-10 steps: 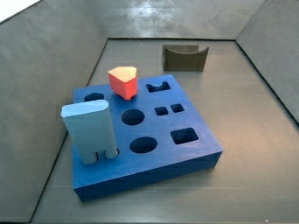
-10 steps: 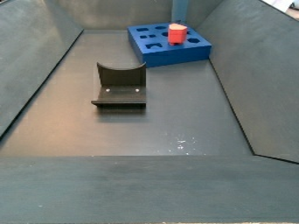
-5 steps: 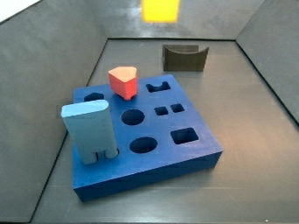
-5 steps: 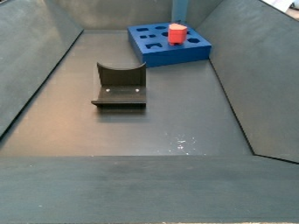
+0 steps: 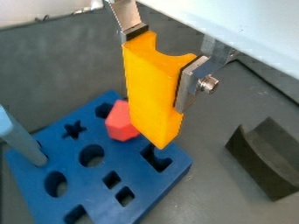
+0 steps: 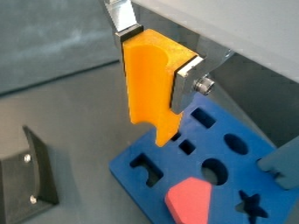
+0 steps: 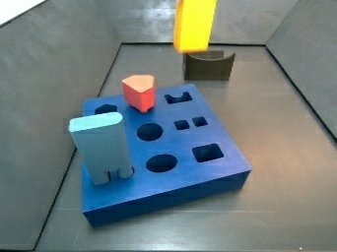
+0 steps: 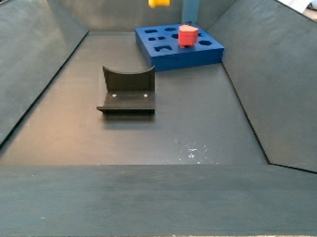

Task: Pick up the arch object. Move up. Place the arch object on the fixture. Regrasp the arch object. Move to above the board. Insert the arch object.
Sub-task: Insert the arch object.

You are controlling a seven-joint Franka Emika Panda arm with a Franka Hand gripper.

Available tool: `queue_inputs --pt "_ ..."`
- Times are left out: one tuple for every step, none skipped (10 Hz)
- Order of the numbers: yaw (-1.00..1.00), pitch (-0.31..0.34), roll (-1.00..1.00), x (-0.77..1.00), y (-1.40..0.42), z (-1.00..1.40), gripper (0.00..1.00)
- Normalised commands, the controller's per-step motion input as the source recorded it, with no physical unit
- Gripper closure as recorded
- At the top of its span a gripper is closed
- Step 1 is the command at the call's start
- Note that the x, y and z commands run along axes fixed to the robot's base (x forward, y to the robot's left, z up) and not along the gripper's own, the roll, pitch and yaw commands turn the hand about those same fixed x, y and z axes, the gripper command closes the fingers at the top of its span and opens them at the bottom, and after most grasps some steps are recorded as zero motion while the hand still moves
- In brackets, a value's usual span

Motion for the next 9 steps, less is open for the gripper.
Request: queue_inputs --pt "0.15 -0.159 0.00 -0.09 0.06 -0.88 1.00" --pt "0.00 -0.124 0.01 0.00 0.08 -0.81 1.00" --pt "0.00 -0.119 0.00 -0.01 0.11 -0.73 1.00" --pt "-0.05 -0.117 0.00 -0.02 0.11 -0.69 1.00" --pt "-0.03 -0.123 0.00 0.00 0.07 -0.65 1.00" --pt "-0.06 -0.087 0.00 0.00 0.06 -0.56 1.00" --pt "-0.13 -0.020 0.00 0.00 0.09 -0.51 1.00" --pt "-0.18 0.000 -0.01 0.00 0.10 -0.44 1.00" --pt "-0.28 0.011 0.00 0.00 0.12 -0.25 1.00"
